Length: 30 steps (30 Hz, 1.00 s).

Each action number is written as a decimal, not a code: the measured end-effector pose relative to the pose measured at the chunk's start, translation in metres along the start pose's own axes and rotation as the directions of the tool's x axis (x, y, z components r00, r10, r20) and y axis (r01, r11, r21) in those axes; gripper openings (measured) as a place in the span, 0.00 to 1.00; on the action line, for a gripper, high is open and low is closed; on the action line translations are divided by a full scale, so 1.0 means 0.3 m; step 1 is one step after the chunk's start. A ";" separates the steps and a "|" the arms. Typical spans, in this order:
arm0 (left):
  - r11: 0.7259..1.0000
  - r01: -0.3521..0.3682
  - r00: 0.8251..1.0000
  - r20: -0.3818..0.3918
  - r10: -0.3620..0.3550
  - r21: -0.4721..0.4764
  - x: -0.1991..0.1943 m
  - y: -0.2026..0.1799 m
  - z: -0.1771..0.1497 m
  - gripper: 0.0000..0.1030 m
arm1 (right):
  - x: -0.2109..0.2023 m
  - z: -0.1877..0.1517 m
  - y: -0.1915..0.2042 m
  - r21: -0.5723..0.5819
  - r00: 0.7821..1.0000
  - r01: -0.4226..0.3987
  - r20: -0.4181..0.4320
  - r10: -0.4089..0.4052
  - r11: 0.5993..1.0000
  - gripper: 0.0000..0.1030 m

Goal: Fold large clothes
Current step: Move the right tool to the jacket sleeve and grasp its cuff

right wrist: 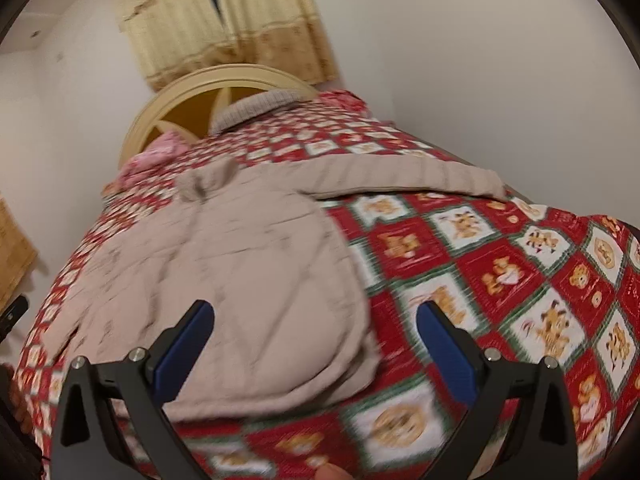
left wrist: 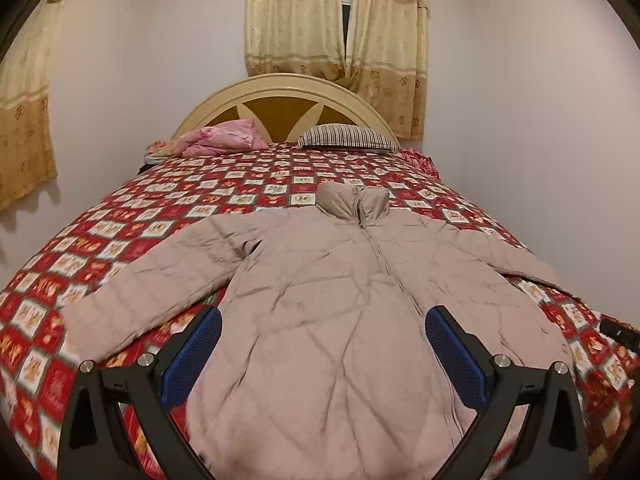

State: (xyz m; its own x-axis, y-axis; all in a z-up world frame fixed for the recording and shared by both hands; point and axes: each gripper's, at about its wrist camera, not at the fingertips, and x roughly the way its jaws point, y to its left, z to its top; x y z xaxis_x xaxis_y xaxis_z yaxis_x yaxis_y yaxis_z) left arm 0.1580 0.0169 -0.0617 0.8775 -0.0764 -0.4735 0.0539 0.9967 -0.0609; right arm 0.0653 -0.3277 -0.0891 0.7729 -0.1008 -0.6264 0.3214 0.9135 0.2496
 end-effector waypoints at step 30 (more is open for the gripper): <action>0.994 -0.109 0.951 -0.293 0.100 -0.014 0.670 0.086 -0.072 0.99 | 0.594 0.395 -0.814 0.407 0.952 0.281 -0.231 -0.200 0.869 0.76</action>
State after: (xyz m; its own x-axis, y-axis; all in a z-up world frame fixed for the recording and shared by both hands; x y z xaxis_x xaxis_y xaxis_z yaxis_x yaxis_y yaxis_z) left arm 0.3253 0.0267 -0.1776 0.7002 0.0191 -0.7137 -0.0492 0.9986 -0.0215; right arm 0.1894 -0.6154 -0.1742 0.5455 -0.1881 -0.8167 0.7193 0.6053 0.3409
